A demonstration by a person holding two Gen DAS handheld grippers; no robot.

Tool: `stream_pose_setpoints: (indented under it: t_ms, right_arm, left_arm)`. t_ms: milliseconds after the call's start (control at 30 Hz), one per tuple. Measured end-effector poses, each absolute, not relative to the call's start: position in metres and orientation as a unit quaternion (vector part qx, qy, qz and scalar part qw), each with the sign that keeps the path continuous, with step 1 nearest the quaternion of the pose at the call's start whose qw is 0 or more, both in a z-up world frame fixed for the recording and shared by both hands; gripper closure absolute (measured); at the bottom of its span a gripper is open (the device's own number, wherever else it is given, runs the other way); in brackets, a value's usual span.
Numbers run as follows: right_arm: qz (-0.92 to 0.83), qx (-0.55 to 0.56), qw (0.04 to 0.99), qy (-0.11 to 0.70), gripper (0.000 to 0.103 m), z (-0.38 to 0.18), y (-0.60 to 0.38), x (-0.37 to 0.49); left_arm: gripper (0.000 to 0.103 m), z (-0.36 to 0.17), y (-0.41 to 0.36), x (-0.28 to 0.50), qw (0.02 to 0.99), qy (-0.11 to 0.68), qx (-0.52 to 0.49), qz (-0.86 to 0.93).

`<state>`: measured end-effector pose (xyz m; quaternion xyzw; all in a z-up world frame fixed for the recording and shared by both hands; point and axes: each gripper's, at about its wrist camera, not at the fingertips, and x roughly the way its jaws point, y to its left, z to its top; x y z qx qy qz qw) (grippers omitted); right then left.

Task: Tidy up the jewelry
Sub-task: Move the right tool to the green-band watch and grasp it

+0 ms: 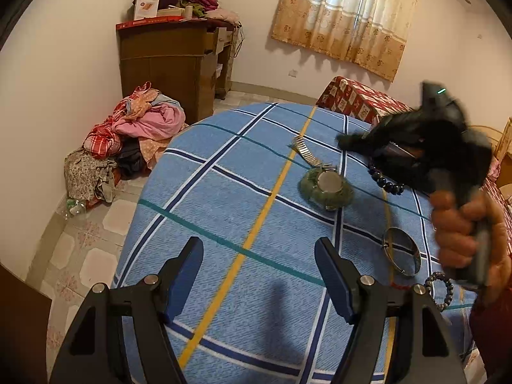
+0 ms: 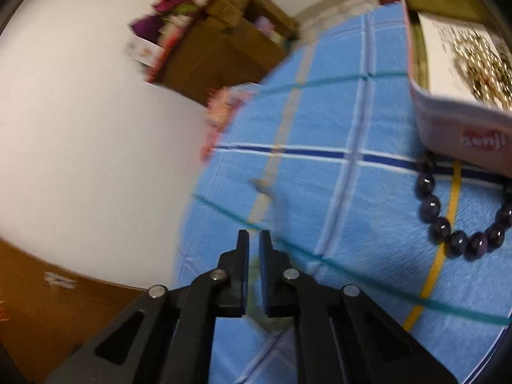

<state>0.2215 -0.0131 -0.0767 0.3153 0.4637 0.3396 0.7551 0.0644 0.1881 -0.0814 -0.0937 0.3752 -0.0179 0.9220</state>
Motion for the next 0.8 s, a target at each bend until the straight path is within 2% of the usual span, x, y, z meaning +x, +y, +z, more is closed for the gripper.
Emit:
stream_pose_setpoints:
  t_ms: [133,200,233,267,300,333,367,700,733,767,800]
  right_arm:
    - [0.357,0.299,0.777,0.424,0.094,-0.040,-0.021,0.202]
    - [0.325,0.255,0.805,0.426,0.091,-0.033,-0.021,0.197]
    - [0.310,0.236,0.814,0.431,0.084,-0.036,-0.017,0.199]
    - [0.302,0.228,0.814,0.442,0.065,-0.040,-0.015,0.201]
    - [0.295,0.226,0.807,0.458,0.052,-0.049,-0.012,0.204]
    - [0.292,0.230,0.802,0.467,0.030,-0.056,-0.011,0.206]
    - [0.290,0.229,0.799,0.474,0.028,-0.062,-0.011,0.209]
    - [0.237,0.053,0.833,0.497,0.031,-0.096,0.043,0.217]
    - [0.231,0.045,0.843,0.483,0.038,-0.095,0.044,0.217]
    - [0.239,0.046,0.841,0.482,0.063,-0.095,0.043,0.217]
    - [0.248,0.053,0.835,0.488,0.066,-0.096,0.042,0.218]
  left_arm:
    - [0.031,-0.081,0.183,0.070,0.920,0.380,-0.093,-0.021]
    - [0.031,-0.079,0.181,0.071,0.920,0.379,-0.098,-0.023]
    - [0.031,-0.078,0.180,0.071,0.920,0.377,-0.102,-0.026]
    - [0.031,-0.076,0.178,0.070,0.921,0.376,-0.103,-0.027]
    - [0.031,-0.075,0.177,0.069,0.921,0.375,-0.103,-0.029]
    - [0.031,-0.075,0.177,0.070,0.921,0.375,-0.102,-0.030]
    - [0.031,-0.075,0.176,0.069,0.921,0.375,-0.097,-0.029]
    - [0.031,-0.078,0.190,0.065,0.918,0.381,-0.109,-0.010]
    - [0.031,-0.078,0.192,0.065,0.918,0.380,-0.113,-0.009]
    - [0.031,-0.078,0.193,0.065,0.918,0.379,-0.115,-0.008]
    - [0.031,-0.078,0.194,0.064,0.918,0.379,-0.116,-0.007]
